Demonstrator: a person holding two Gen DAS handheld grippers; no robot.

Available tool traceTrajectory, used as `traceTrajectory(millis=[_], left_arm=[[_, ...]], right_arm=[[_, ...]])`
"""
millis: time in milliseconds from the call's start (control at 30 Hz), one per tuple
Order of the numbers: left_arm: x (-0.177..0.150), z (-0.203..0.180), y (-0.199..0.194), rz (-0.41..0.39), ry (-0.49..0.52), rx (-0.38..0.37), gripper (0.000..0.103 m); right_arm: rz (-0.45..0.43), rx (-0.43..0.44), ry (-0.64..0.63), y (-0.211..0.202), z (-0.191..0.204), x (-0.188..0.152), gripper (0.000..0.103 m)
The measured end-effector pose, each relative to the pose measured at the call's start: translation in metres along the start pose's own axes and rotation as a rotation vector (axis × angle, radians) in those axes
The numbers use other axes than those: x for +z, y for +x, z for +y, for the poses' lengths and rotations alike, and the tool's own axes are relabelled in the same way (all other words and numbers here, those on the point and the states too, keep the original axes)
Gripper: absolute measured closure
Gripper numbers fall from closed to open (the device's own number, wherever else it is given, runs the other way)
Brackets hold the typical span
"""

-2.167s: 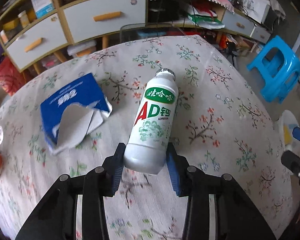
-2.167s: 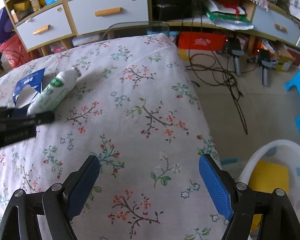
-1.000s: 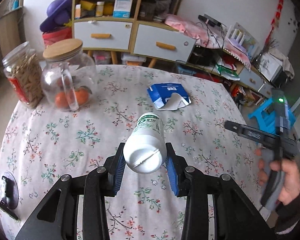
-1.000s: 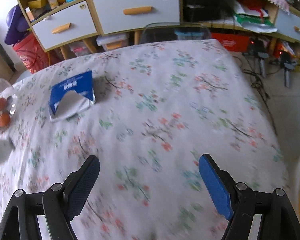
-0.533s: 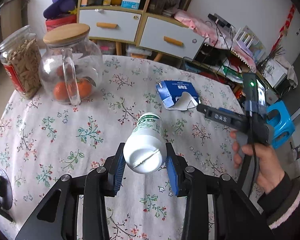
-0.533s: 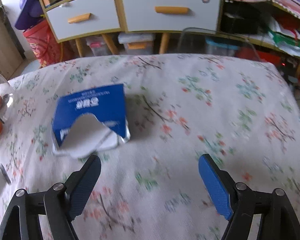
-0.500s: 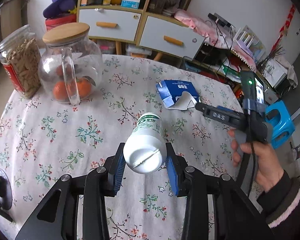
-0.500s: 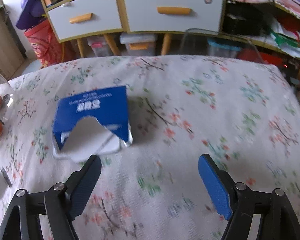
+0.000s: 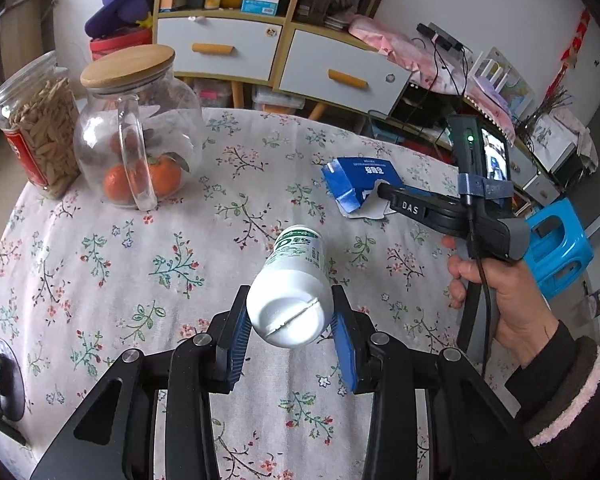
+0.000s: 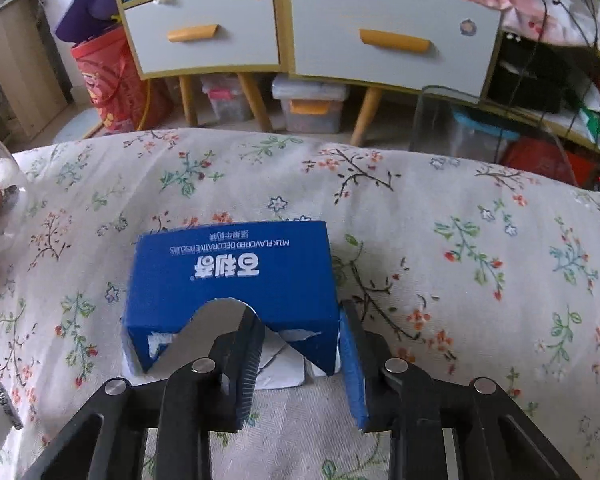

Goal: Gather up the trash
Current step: 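Grasp the blue tissue box with the right tool while the left tool holds the bottle, then carry bottle and box over the bucket while the right tool opens to drop the box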

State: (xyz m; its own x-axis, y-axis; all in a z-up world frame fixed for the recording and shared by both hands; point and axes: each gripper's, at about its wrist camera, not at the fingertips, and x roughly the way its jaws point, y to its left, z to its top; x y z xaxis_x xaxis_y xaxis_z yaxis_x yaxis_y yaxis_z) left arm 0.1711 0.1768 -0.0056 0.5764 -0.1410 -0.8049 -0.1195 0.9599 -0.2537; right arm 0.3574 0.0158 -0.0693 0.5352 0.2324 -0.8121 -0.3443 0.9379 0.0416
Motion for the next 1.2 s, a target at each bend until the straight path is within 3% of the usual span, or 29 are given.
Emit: traceTrajectory(millis=[200, 567, 1200], left_arm=[[-0.005, -0.012, -0.011, -0.016, 0.036, -0.016, 0.063], [-0.026, -0.055, -0.042, -0.062, 0.138, -0.049, 0.063], [-0.076, -0.168, -0.044, -0.04, 0.344, -0.118, 0.063]], right_arm=[[0.003, 0.004, 0.003, -0.028, -0.01, -0.015, 0.072], [-0.007, -0.05, 0.042, -0.119, -0.057, -0.063, 0.072], [0.004, -0.175, 0.233, -0.255, -0.164, -0.171, 0.072]])
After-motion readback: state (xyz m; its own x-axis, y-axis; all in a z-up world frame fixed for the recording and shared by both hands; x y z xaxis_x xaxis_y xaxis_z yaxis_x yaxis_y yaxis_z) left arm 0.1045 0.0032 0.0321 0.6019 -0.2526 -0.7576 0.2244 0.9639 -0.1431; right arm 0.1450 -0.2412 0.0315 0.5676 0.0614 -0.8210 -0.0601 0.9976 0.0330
